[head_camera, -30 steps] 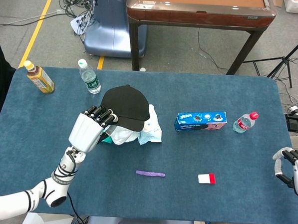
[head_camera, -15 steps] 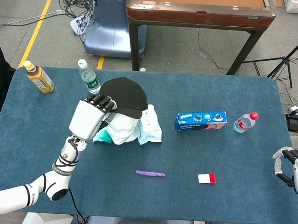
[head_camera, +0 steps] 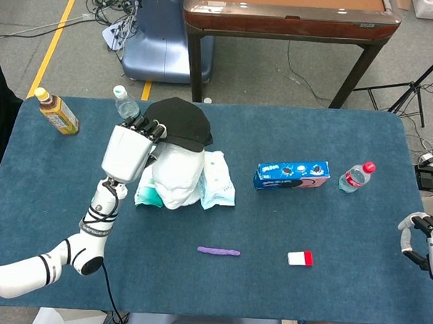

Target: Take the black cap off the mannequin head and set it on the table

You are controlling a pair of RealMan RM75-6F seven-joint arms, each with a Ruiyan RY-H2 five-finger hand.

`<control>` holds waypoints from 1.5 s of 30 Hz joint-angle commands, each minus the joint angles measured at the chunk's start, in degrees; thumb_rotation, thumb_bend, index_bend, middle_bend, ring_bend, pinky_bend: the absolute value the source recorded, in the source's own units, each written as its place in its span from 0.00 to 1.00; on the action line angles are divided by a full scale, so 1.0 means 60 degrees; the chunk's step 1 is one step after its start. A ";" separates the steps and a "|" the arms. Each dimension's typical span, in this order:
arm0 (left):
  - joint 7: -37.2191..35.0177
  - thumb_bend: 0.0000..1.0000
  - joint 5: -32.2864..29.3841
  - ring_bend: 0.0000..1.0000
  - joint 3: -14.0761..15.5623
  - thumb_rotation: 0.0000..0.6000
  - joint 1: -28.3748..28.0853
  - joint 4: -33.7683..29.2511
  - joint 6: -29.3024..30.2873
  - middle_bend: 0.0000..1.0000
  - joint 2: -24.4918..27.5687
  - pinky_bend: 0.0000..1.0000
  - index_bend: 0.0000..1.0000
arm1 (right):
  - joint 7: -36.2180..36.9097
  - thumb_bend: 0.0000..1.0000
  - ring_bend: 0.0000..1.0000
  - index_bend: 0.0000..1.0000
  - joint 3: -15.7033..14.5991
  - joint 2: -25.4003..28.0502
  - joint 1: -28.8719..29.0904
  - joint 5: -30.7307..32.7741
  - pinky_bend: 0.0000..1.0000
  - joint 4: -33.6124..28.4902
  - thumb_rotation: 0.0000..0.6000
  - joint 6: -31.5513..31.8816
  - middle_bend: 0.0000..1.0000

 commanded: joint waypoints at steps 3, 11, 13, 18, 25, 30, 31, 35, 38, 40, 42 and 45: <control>0.0009 0.45 -0.0303 0.50 -0.0175 1.00 -0.0195 0.0326 -0.0138 0.61 0.0053 0.62 0.65 | -0.0029 0.46 0.46 0.55 -0.0001 -0.0006 0.0014 0.0014 0.60 0.0003 1.00 -0.0034 0.48; 0.0096 0.45 -0.0708 0.50 -0.0342 1.00 -0.0314 0.0773 -0.0129 0.61 0.0315 0.62 0.65 | -0.0047 0.46 0.46 0.54 -0.0004 -0.0001 0.0019 0.0024 0.60 -0.0004 1.00 -0.0050 0.48; 0.0089 0.45 -0.0807 0.50 -0.0342 1.00 -0.0271 0.0865 -0.0100 0.61 0.0395 0.62 0.65 | -0.0046 0.46 0.46 0.55 -0.0005 -0.0003 0.0017 0.0029 0.60 0.0003 1.00 -0.0050 0.48; -0.0016 0.45 -0.0938 0.50 -0.0189 1.00 0.0030 0.0937 0.0133 0.61 0.0696 0.62 0.65 | -0.0069 0.46 0.46 0.54 -0.0007 -0.0013 0.0021 0.0025 0.60 0.0002 1.00 -0.0051 0.48; -0.0235 0.45 -0.0776 0.50 0.0190 1.00 0.0694 0.0451 0.0727 0.61 0.1354 0.62 0.65 | -0.0158 0.46 0.46 0.55 -0.0006 -0.0038 0.0040 0.0050 0.60 -0.0016 1.00 -0.0092 0.48; -0.0369 0.45 -0.0544 0.50 0.0462 1.00 0.1134 -0.0012 0.1159 0.61 0.1776 0.62 0.65 | -0.0206 0.46 0.46 0.54 -0.0011 -0.0057 0.0042 0.0054 0.60 -0.0025 1.00 -0.0096 0.48; -0.0413 0.45 -0.0517 0.50 0.0509 1.00 0.1224 -0.0129 0.1238 0.61 0.1851 0.62 0.65 | -0.0221 0.46 0.46 0.54 -0.0009 -0.0063 0.0046 0.0061 0.60 -0.0029 1.00 -0.0104 0.48; -0.0486 0.45 -0.0336 0.50 0.0670 1.00 0.1453 -0.0397 0.1485 0.61 0.2055 0.62 0.65 | -0.0277 0.46 0.46 0.54 -0.0022 -0.0069 0.0061 0.0058 0.60 -0.0048 1.00 -0.0142 0.48; -0.0551 0.45 -0.0202 0.50 0.0796 1.00 0.1640 -0.0433 0.1684 0.61 0.2179 0.62 0.65 | -0.0271 0.46 0.46 0.54 -0.0019 -0.0069 0.0050 0.0060 0.60 -0.0053 1.00 -0.0120 0.48; -0.0652 0.45 -0.0145 0.50 0.0892 1.00 0.1802 -0.0375 0.1822 0.61 0.2255 0.62 0.65 | -0.0234 0.46 0.46 0.55 -0.0014 -0.0060 0.0040 0.0066 0.60 -0.0050 1.00 -0.0102 0.48; -0.0748 0.45 -0.0105 0.50 0.1002 1.00 0.1966 -0.0240 0.1937 0.61 0.2304 0.62 0.65 | -0.0200 0.46 0.46 0.55 -0.0009 -0.0053 0.0032 0.0069 0.60 -0.0043 1.00 -0.0088 0.48; -0.0932 0.45 -0.0076 0.50 0.1198 1.00 0.2252 0.0115 0.2105 0.61 0.2334 0.62 0.65 | -0.0178 0.46 0.46 0.54 -0.0007 -0.0054 0.0029 0.0068 0.60 -0.0028 1.00 -0.0082 0.48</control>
